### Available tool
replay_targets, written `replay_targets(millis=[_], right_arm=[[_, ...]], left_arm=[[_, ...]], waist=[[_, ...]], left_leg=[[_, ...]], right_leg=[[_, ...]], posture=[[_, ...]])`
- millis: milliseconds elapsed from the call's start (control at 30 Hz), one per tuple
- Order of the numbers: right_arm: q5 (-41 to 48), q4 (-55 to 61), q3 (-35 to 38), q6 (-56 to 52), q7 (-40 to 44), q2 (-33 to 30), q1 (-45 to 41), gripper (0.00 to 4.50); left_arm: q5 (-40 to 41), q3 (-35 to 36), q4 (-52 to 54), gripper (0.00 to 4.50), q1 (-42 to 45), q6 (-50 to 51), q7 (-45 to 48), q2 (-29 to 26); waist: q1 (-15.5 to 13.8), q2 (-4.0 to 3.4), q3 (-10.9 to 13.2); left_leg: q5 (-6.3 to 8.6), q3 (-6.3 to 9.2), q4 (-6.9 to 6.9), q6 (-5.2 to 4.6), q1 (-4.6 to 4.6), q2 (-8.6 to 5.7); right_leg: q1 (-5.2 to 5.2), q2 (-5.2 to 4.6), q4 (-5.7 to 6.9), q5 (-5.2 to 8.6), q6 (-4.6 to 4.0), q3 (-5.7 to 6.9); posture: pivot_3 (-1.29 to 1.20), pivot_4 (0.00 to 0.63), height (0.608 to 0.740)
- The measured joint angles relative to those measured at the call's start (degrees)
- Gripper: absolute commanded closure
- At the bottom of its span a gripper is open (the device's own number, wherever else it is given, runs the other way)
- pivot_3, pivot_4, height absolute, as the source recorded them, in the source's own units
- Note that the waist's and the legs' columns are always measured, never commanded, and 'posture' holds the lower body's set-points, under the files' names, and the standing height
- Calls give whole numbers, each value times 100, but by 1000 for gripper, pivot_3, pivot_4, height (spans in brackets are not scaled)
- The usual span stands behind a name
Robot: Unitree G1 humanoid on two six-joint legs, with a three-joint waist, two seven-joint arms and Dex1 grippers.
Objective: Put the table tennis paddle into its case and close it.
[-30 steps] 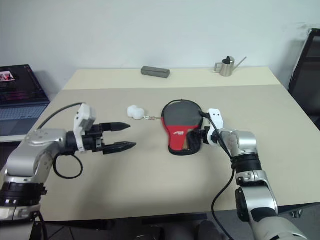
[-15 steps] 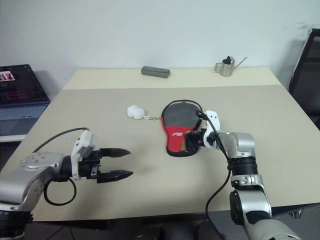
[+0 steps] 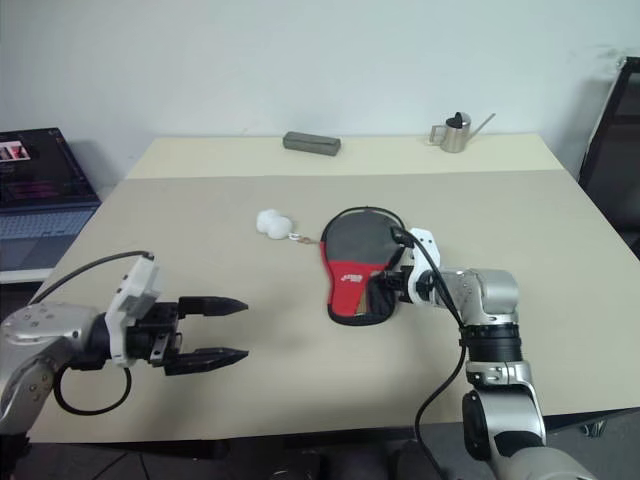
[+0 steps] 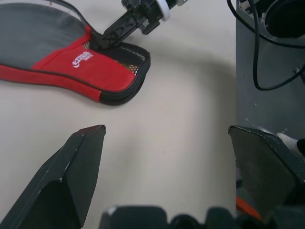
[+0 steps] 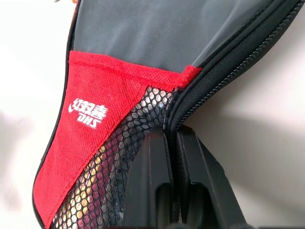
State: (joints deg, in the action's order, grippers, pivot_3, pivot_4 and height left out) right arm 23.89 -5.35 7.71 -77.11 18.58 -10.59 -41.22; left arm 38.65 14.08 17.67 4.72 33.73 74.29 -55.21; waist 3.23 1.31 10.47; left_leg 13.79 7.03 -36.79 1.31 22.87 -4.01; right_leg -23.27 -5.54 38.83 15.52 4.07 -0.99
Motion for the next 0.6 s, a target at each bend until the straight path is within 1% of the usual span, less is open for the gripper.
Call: replay_targets(millis=[300,433,600], right_arm=[[429,1541,62,-1126,6,-142,802,4476],[810,2127,63,-1234,-50,-282,1288,4476],[1445,2610,130,-1240,-490,-279,1762,4476]], left_arm=[[116,64,14,0,2,150,113,-296],[148,13,88,0,-16,180,244,-364],[157,-71,225,0,-34,186,294,-369]], waist=[[-16,0,0],[-22,0,0],[-24,0,0]], left_leg=[[0,0,7,0,0,5],[1,-1,13,0,0,6],[1,-3,17,1,-1,20]], right_leg=[[2,3,-7,2,-2,5],[4,3,-17,2,-1,5],[4,14,-20,3,-2,5]], posture=[[0,150,740],[0,150,740],[0,150,740]])
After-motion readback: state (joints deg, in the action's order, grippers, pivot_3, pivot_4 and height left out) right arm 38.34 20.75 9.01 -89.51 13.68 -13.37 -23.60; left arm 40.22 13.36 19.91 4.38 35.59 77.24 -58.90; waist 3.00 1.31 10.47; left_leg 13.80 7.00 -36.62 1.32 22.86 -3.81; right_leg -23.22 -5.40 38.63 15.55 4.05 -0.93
